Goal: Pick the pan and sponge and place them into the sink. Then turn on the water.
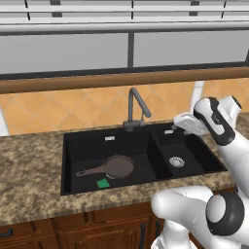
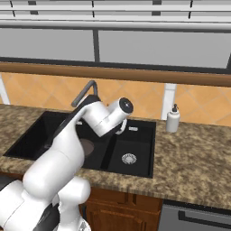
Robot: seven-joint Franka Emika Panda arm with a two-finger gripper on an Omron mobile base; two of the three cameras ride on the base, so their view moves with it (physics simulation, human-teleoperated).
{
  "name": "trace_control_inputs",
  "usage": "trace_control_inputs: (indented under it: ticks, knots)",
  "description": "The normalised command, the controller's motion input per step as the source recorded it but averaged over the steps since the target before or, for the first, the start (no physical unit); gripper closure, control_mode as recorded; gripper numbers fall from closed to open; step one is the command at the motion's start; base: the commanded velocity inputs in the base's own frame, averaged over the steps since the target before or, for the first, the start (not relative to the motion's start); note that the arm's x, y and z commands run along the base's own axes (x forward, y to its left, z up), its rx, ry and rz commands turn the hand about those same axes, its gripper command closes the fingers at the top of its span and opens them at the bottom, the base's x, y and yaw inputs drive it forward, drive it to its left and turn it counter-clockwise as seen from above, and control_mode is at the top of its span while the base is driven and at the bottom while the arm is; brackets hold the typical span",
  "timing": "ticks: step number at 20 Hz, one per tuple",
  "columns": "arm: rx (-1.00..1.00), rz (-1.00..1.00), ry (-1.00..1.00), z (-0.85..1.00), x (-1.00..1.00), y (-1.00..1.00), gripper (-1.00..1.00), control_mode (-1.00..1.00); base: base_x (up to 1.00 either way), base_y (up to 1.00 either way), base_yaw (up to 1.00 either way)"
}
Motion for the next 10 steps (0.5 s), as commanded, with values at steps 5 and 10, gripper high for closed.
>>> trace_control_inputs:
  ticks: [5, 10]
  knots:
    - [0.0, 0.0, 0.0, -0.01, 0.0, 0.0, -1.0, -1.0, 0.0, 0.0, 0.0]
    - [0.0, 0.0, 0.0, -0.02, 0.02, 0.0, -1.0, -1.0, 0.0, 0.0, 0.0]
